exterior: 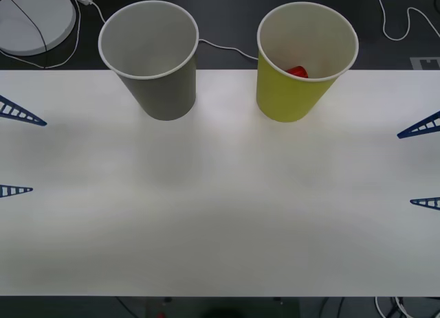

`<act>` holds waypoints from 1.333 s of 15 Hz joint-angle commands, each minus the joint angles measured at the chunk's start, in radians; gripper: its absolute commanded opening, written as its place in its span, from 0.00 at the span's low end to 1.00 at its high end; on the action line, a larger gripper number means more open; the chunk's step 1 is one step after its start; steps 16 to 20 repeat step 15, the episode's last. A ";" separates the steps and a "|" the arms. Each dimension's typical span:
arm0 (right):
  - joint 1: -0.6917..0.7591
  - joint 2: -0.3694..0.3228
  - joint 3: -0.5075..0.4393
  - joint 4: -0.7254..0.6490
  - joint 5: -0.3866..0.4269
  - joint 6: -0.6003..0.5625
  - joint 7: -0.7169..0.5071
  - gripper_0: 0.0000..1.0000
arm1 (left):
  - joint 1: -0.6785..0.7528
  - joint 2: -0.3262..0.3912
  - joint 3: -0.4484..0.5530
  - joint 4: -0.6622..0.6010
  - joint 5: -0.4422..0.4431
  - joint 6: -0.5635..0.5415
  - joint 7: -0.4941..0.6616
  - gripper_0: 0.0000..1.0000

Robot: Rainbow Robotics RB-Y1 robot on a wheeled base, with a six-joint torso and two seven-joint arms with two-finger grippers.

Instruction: Put the can into the green bin and the plastic bottle into the gray bin

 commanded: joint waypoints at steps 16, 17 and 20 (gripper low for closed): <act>0.000 0.000 0.000 0.000 0.000 0.000 0.000 1.00 | -0.004 0.000 0.005 0.003 -0.037 0.000 0.024 1.00; 0.000 0.000 0.000 0.000 0.000 0.000 0.000 1.00 | -0.004 0.000 0.005 0.003 -0.037 0.000 0.024 1.00; 0.000 0.000 0.000 0.000 0.000 0.000 0.000 1.00 | -0.004 0.000 0.005 0.003 -0.037 0.000 0.024 1.00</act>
